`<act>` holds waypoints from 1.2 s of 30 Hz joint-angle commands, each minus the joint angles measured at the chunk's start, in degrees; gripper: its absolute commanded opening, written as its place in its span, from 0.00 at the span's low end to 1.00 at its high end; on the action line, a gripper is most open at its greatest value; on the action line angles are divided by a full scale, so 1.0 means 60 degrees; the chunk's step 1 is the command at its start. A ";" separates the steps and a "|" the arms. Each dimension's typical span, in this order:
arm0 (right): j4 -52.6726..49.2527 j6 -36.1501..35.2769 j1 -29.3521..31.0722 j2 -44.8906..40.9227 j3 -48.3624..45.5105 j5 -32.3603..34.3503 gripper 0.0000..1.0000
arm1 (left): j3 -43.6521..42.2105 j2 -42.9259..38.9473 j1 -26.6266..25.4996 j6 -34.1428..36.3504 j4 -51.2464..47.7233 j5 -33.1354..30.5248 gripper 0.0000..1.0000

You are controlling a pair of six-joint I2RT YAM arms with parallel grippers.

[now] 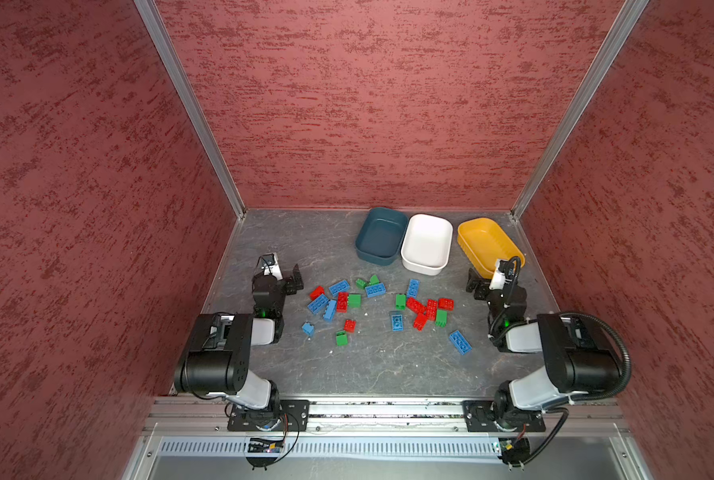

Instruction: Sort the legos into containers by color

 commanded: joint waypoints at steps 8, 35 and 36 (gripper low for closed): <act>0.0414 -0.0219 -0.0039 0.0014 0.0232 -0.0021 0.99 | -0.0019 0.0104 0.0225 -0.0133 0.0458 0.0316 0.99; -0.0425 -0.0325 -0.0039 -0.0489 0.0491 -0.0384 0.99 | 0.0243 -0.0484 -0.0276 0.0483 -0.0432 0.0109 0.99; -0.0940 -0.0354 -0.0039 -0.0732 0.0630 -0.0468 0.99 | 0.0359 -0.0793 -0.0355 0.0530 -0.0955 0.0016 0.99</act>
